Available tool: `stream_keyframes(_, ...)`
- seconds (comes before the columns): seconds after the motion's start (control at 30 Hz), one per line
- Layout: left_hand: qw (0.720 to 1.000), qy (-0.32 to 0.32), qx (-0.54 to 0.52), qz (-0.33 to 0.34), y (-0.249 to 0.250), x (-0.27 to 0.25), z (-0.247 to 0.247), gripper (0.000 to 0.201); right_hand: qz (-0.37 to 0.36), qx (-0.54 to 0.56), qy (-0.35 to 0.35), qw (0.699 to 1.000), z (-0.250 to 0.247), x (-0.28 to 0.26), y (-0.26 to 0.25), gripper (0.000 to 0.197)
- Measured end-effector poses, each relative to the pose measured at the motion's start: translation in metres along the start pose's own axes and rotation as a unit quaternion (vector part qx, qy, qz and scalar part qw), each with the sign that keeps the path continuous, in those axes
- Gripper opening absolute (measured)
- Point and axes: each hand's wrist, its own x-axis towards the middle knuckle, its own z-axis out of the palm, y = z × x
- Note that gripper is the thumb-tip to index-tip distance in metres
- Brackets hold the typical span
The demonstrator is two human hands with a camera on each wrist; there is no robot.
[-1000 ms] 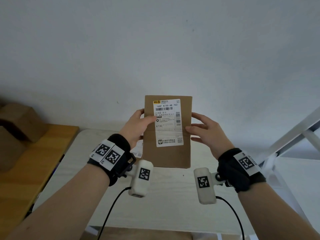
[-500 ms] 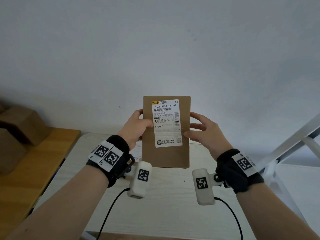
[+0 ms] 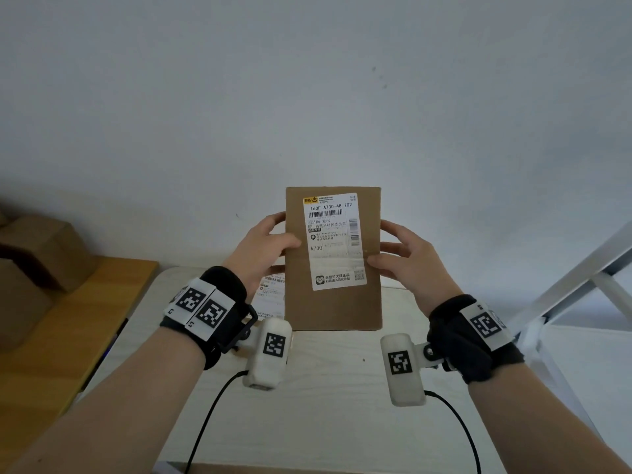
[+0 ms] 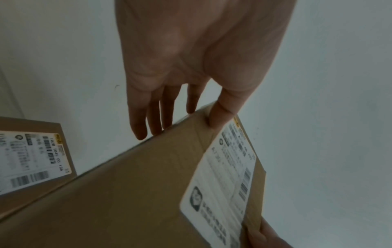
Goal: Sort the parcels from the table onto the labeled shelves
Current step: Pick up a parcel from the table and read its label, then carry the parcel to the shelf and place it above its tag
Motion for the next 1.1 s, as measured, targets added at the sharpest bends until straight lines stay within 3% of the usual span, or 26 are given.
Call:
stream_keyframes(0.27, 0.998, -0.057, 0.009, 0.02, 0.009, -0.018, 0.006, 0.05, 0.025, 0.052, 0.056, 0.997, -0.01, -0.032, -0.011, 0.044)
stream_keyframes(0.57, 0.988, -0.135, 0.045, 0.066, -0.005, -0.052, 0.056, 0.047, 0.034, 0.063, 0.186, 0.98, -0.04, -0.118, 0.003, 0.038)
stream_keyframes(0.9, 0.969, -0.208, 0.064, 0.117, -0.004, -0.133, 0.111, 0.05, -0.008, 0.077, 0.275, 0.958, -0.082, -0.227, 0.001, 0.032)
stream_keyframes(1.1, 0.952, -0.25, 0.077, 0.16, -0.001, -0.216, 0.153, 0.051, -0.043, 0.108, 0.311, 0.943, -0.114, -0.323, -0.004, 0.039)
